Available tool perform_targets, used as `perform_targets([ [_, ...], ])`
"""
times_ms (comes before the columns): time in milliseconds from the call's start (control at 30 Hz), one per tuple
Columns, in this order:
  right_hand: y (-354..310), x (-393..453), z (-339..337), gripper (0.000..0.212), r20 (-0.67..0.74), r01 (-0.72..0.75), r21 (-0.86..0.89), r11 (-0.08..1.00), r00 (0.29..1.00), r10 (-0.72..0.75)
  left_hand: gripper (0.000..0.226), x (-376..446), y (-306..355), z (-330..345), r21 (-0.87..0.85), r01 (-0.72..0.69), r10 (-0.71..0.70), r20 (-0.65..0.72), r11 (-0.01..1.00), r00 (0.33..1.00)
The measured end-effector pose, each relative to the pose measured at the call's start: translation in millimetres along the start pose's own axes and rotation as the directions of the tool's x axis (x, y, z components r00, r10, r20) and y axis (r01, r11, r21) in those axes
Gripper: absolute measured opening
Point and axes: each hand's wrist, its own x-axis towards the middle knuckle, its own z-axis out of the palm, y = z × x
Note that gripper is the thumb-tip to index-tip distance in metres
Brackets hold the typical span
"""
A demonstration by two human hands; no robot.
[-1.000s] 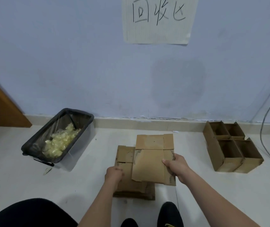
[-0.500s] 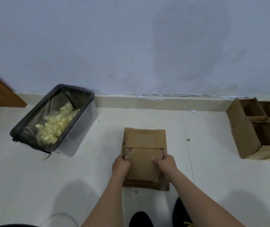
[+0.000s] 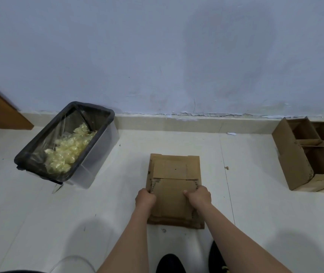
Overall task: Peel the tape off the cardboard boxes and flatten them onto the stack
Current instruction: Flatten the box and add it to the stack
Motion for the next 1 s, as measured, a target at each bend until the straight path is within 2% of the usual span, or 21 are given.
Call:
perform_targets([
  [200,3,2,-5,0.054,0.026,0.012,0.052,0.999,1.000,-0.013,0.045,4,-1,-2,-0.054,0.030,-0.029,0.013,0.998,0.999],
  [333,3,4,-7,0.058,0.036,0.018,0.060,0.998,0.999,-0.021,0.042,3,-2,-1,-0.041,0.025,-0.025,0.008,0.999,1.000],
  [500,6,6,-7,0.053,0.013,0.012,0.050,0.999,1.000,-0.012,0.040,5,-6,0,-0.012,0.011,-0.011,0.000,1.000,1.000],
  [633,8,7,-8,0.048,0.001,-0.003,0.060,0.998,1.000,0.003,0.037,2,-7,-1,0.027,-0.020,0.021,-0.068,0.999,0.997],
  [767,7,6,-7,0.046,-0.011,0.001,0.051,0.999,1.000,-0.001,0.028,-2,-7,0,0.114,-0.101,0.113,-0.109,0.988,0.988],
  [900,8,6,-10,0.045,-0.011,-0.006,0.072,0.997,1.000,0.007,0.043,-5,-4,2,0.086,-0.103,0.114,-0.133,0.991,0.985],
  [1000,10,7,-14,0.044,-0.008,-0.008,0.088,0.996,1.000,0.008,0.043,-3,-1,1,0.077,-0.076,0.084,-0.110,0.994,0.990],
])
